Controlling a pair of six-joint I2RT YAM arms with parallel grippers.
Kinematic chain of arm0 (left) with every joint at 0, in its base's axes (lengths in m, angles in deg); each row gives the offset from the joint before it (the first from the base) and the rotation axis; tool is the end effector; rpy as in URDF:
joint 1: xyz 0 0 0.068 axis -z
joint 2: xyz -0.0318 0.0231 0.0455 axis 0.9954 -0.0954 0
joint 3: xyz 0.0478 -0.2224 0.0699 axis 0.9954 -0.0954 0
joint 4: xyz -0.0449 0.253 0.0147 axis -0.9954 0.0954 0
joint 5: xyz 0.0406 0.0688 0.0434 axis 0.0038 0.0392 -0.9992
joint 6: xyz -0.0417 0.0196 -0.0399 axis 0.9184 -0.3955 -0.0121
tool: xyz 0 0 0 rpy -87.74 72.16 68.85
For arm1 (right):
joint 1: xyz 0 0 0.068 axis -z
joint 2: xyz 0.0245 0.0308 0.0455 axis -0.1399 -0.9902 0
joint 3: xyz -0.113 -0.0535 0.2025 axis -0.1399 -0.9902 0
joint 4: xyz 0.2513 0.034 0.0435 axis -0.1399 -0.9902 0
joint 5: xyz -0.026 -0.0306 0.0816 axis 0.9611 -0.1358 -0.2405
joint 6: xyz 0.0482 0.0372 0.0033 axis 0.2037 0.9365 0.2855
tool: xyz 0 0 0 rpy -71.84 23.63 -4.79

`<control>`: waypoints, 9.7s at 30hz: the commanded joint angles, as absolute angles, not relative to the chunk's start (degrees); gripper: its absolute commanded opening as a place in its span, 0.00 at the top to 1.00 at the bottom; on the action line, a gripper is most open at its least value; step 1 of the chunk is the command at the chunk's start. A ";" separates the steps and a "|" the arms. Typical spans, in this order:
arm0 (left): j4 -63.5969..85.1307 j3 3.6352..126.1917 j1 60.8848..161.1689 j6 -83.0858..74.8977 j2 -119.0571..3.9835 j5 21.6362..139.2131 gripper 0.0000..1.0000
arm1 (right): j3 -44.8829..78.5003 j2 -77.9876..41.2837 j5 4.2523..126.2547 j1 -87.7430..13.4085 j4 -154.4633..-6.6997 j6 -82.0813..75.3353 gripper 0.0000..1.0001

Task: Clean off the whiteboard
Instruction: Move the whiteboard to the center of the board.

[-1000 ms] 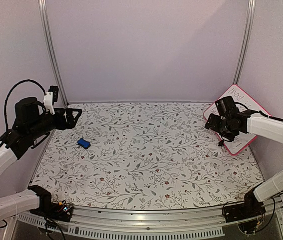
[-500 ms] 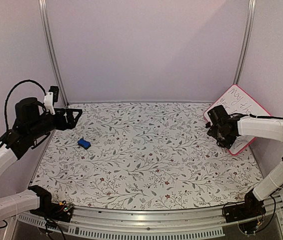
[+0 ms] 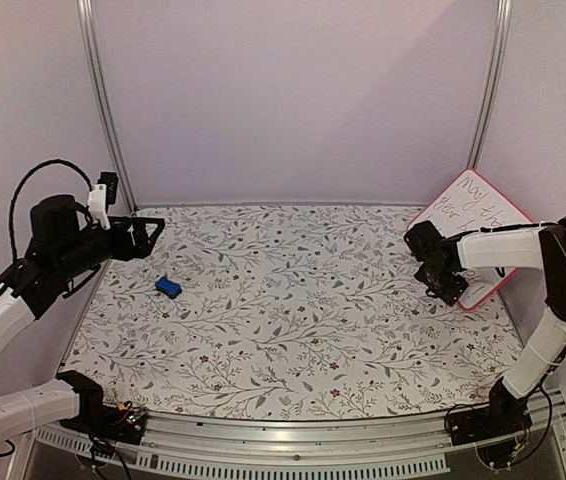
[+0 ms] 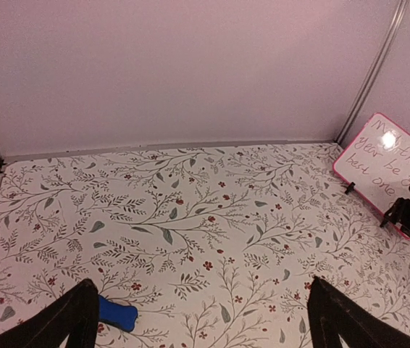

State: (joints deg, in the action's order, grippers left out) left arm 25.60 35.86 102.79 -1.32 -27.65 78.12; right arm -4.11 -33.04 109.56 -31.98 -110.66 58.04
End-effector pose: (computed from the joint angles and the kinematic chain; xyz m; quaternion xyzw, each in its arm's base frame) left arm 0.2060 -0.0729 0.2948 0.0586 0.7914 -0.2101 0.5710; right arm 0.2837 0.0962 0.1224 0.3996 0.8493 -0.1068 0.3282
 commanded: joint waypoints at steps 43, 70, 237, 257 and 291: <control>24.72 35.03 103.38 -1.87 -27.42 79.56 0.00 | 9.71 -49.94 121.13 -32.17 -122.02 75.17 0.49; 24.79 34.76 103.35 -1.90 -26.69 79.39 0.00 | 10.52 -52.68 121.74 -32.12 -121.42 77.09 0.72; 24.98 34.32 103.42 -2.11 -24.93 78.76 0.00 | 8.60 -56.44 97.38 -61.22 -78.76 31.55 1.00; 24.91 34.40 103.39 -2.02 -25.89 78.76 0.00 | 3.68 -53.78 94.72 -61.53 -73.47 26.70 1.00; 25.14 34.50 103.40 -2.04 -26.25 78.07 0.00 | 2.10 -50.75 100.40 -61.55 -77.57 27.74 0.68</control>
State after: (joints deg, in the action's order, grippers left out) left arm 25.60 34.94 102.79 -1.35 -26.45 78.71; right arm 2.28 -52.51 97.98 -61.03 -73.55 26.02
